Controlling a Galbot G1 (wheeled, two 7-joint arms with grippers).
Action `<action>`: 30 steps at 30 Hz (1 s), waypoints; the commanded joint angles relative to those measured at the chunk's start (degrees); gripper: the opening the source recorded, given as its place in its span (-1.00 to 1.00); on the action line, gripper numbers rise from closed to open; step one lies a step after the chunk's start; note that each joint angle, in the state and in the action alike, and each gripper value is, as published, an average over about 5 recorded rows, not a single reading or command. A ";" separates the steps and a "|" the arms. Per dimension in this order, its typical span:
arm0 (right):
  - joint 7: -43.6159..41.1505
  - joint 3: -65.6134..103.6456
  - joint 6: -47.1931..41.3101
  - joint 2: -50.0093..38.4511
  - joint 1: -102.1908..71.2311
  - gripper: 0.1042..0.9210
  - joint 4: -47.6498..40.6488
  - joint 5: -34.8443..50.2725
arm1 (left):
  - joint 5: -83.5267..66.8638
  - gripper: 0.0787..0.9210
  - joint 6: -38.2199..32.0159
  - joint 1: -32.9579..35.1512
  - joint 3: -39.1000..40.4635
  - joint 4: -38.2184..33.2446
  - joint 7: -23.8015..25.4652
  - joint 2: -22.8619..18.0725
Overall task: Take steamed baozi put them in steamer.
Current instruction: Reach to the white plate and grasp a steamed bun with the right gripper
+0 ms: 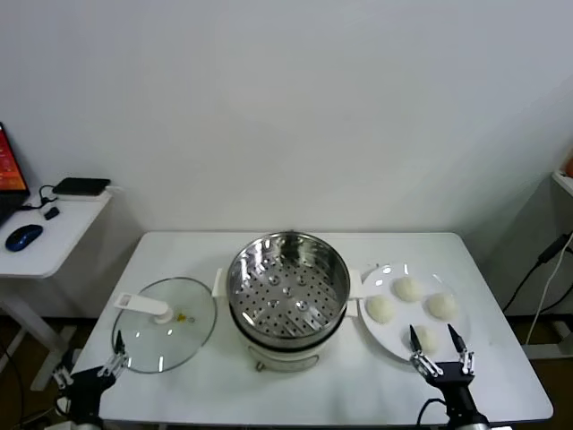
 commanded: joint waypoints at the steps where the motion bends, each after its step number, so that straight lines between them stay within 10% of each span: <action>1: 0.50 2.73 -12.35 -5.74 5.69 0.76 0.01 -1.81 | 0.46 0.77 -0.30 -0.14 0.13 0.14 0.18 -2.80; 17: -16.35 -19.45 -42.92 -39.39 43.16 0.76 -12.05 -3.24 | 3.32 0.77 -3.26 -0.45 3.31 1.19 2.96 -2.39; 30: -43.04 -94.58 -35.58 -49.63 109.61 0.76 -33.91 -4.34 | 4.48 0.77 -7.21 0.05 5.90 1.46 6.52 -2.24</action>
